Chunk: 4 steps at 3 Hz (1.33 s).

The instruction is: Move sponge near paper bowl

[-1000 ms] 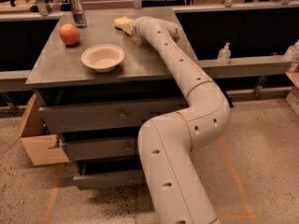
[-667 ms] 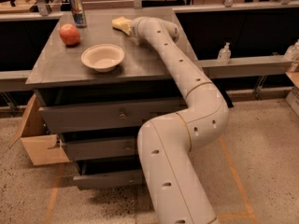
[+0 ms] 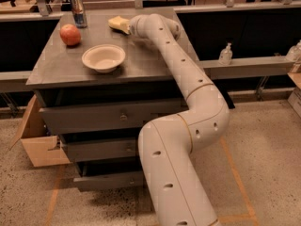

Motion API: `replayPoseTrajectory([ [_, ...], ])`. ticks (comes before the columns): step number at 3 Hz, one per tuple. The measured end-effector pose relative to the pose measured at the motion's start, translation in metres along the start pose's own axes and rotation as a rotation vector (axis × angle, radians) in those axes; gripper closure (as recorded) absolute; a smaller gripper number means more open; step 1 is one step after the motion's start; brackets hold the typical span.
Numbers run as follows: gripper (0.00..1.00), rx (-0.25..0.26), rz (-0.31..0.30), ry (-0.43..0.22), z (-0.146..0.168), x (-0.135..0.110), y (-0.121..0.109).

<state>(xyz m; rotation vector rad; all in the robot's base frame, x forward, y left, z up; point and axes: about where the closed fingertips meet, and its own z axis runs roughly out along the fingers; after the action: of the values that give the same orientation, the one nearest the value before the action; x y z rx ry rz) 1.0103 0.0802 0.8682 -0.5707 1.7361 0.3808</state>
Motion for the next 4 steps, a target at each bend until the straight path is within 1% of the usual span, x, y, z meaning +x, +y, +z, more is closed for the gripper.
replayPoseTrajectory([
  [1,1.00,-0.048,-0.039,0.012,-0.024,-0.021,0.003],
  [2,1.00,-0.110,-0.080,0.056,-0.057,-0.030,0.004],
  [3,1.00,-0.179,-0.099,0.110,-0.086,-0.030,0.008],
  [4,1.00,-0.235,-0.112,0.139,-0.108,-0.027,0.011],
])
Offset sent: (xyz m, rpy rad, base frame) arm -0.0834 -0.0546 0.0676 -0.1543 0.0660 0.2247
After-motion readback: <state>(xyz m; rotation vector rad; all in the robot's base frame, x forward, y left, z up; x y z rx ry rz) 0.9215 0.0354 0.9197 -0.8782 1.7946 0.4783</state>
